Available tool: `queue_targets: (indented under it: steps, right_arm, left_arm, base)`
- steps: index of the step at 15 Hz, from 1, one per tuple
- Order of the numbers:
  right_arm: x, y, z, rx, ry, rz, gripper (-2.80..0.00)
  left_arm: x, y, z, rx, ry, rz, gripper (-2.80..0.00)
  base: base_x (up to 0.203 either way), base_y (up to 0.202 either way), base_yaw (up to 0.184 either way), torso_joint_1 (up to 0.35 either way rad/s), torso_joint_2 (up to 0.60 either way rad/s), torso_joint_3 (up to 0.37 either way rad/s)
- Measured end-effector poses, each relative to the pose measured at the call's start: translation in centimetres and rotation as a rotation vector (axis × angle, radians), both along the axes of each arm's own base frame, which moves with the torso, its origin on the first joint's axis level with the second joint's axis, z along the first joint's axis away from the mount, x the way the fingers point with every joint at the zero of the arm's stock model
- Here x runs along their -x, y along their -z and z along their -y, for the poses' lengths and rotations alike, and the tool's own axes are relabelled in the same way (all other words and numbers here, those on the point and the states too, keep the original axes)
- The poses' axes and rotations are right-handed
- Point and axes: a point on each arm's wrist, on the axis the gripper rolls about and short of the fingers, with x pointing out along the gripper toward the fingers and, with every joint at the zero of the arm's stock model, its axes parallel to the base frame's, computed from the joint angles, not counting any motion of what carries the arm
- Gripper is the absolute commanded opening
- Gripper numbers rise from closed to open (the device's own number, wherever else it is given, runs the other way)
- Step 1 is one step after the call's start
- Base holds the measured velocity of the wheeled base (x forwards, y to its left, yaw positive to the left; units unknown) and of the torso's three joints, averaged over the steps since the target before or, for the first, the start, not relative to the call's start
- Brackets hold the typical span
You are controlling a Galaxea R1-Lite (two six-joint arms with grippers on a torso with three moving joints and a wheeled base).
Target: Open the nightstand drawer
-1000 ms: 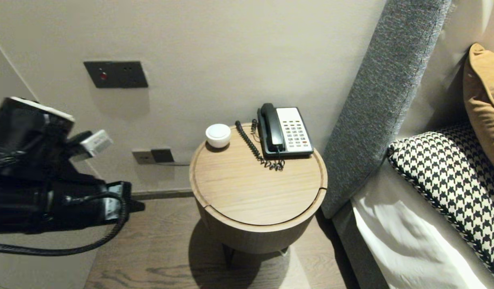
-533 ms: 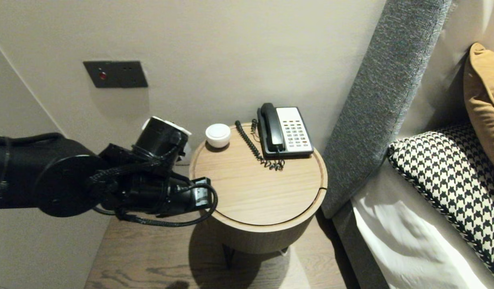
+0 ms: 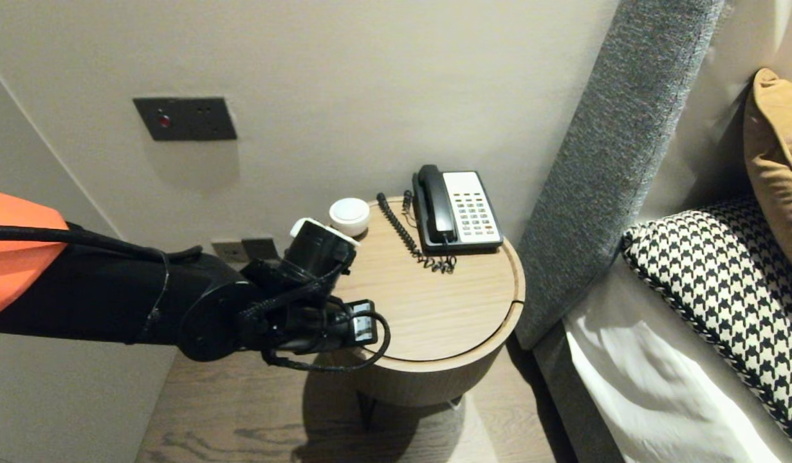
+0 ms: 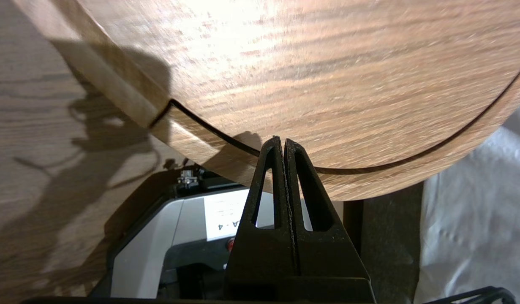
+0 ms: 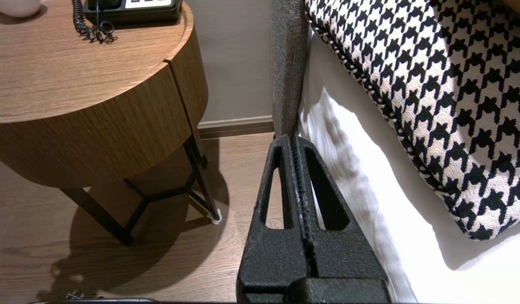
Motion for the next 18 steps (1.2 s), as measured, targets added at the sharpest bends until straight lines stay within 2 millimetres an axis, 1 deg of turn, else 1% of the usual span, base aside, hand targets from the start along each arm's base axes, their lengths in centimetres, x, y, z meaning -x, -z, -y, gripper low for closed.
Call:
queue_targets:
  steps: [3, 11, 15, 18]
  right_arm:
    - [0.0, 0.0, 0.0, 0.000, 0.000, 0.000, -2.80]
    - [0.0, 0.0, 0.0, 0.000, 0.000, 0.000, -2.80]
    - [0.0, 0.0, 0.0, 0.000, 0.000, 0.000, -2.80]
    - [0.0, 0.0, 0.0, 0.000, 0.000, 0.000, -2.80]
  left_arm:
    - [0.1, 0.7, 0.4, -0.007, 0.006, -0.013, -2.80]
    - [0.0, 1.5, 0.8, -0.006, 0.005, -0.026, -2.80]
    - [0.3, 1.9, 0.6, -0.008, 0.012, -0.044, -2.80]
    - [0.8, 1.8, 0.2, -0.011, 0.015, -0.053, -2.80]
  base:
    - [0.000, 0.000, 0.000, 0.000, 0.00, 0.000]
    - [0.000, 0.000, 0.000, 0.000, 0.00, 0.000]
    - [0.000, 0.000, 0.000, 0.000, 0.00, 0.000]
    - [0.000, 0.000, 0.000, 0.000, 0.00, 0.000]
